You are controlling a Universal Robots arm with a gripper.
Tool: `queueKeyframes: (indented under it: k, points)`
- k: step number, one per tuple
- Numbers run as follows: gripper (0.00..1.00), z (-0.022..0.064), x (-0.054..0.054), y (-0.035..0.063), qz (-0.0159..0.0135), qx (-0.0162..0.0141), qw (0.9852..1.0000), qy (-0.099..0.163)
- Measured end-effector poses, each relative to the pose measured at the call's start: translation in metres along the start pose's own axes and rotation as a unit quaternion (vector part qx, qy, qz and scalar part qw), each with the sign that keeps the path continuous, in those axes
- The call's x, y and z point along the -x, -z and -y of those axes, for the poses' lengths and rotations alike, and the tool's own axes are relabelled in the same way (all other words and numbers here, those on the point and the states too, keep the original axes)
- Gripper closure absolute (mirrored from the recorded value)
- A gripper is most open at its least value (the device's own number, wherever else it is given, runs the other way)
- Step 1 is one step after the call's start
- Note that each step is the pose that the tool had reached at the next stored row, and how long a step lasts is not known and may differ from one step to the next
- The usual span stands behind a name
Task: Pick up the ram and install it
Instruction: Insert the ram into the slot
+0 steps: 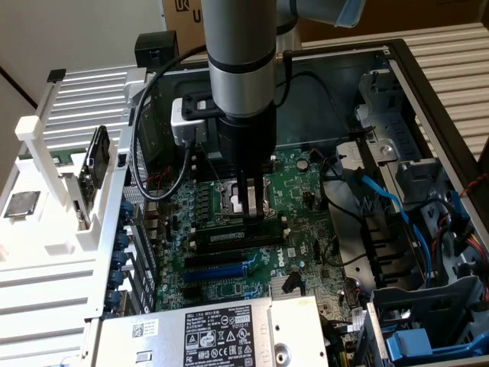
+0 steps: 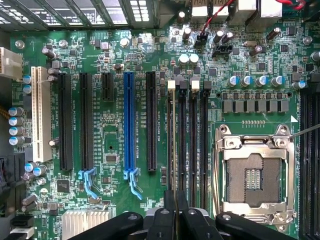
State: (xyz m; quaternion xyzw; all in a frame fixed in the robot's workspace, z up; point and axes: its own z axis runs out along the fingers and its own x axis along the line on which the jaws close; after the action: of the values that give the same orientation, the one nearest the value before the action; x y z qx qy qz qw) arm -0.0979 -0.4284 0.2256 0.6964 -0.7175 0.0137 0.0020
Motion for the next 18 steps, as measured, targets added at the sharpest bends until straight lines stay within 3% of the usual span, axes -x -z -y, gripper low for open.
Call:
queueKeyframes:
  k: [18]
  points:
    - [0.88, -0.0001, 0.0001, -0.0033, 0.0, 0.0, 1.0, 0.0]
